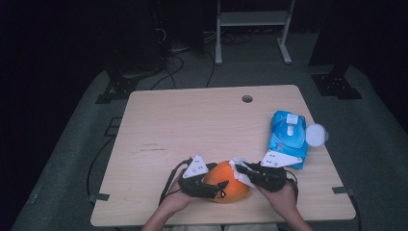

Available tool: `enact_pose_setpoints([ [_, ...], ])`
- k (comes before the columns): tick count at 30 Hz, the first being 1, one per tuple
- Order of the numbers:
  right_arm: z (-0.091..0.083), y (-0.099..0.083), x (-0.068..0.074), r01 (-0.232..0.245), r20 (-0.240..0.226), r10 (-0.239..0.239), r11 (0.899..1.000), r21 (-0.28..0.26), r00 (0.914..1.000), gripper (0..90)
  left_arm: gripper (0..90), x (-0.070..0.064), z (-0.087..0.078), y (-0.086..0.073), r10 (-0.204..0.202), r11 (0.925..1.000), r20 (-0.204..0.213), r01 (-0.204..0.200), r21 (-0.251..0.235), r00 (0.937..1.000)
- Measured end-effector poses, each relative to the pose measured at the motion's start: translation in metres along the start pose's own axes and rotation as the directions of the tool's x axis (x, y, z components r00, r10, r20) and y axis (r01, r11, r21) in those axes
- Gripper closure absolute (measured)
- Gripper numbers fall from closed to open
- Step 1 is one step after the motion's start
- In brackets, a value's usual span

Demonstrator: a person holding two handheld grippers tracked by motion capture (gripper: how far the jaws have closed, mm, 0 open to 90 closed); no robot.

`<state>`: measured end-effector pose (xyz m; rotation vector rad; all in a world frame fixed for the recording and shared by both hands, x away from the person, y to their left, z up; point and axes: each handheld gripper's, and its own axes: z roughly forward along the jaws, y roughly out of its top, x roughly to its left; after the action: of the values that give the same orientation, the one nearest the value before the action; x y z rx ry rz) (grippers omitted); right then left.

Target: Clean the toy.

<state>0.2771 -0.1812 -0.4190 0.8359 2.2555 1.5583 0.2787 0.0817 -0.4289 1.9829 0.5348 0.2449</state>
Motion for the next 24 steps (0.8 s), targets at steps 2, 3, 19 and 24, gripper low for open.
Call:
enact_pose_setpoints([
  [2, -0.002, -0.001, -0.001, -0.005, 0.004, 0.005, 1.0, 0.003, 1.0, 82.1, 27.7, 0.0, 0.0, 0.0, -0.003, 1.0, 0.004, 0.003, -0.003, 1.0],
  [3, -0.002, -0.001, -0.001, -0.015, -0.004, 0.015, 1.0, -0.001, 0.9999, 82.1, 26.6, -0.001, 0.001, 0.0, -0.002, 1.0, 0.004, 0.002, -0.002, 1.0],
  [19, -0.003, -0.004, 0.002, -0.035, 0.0, 0.035, 0.999, -0.01, 0.9994, 82.2, 28.8, 0.003, -0.002, -0.004, 0.021, 0.9996, 0.002, -0.021, 0.018, 0.9998],
  [24, 0.008, -0.003, 0.025, 0.057, -0.099, -0.057, 0.998, -0.005, 0.9935, 82.0, 27.0, 0.006, -0.003, -0.006, 0.002, 0.9998, 0.006, -0.002, 0.022, 1.0],
])
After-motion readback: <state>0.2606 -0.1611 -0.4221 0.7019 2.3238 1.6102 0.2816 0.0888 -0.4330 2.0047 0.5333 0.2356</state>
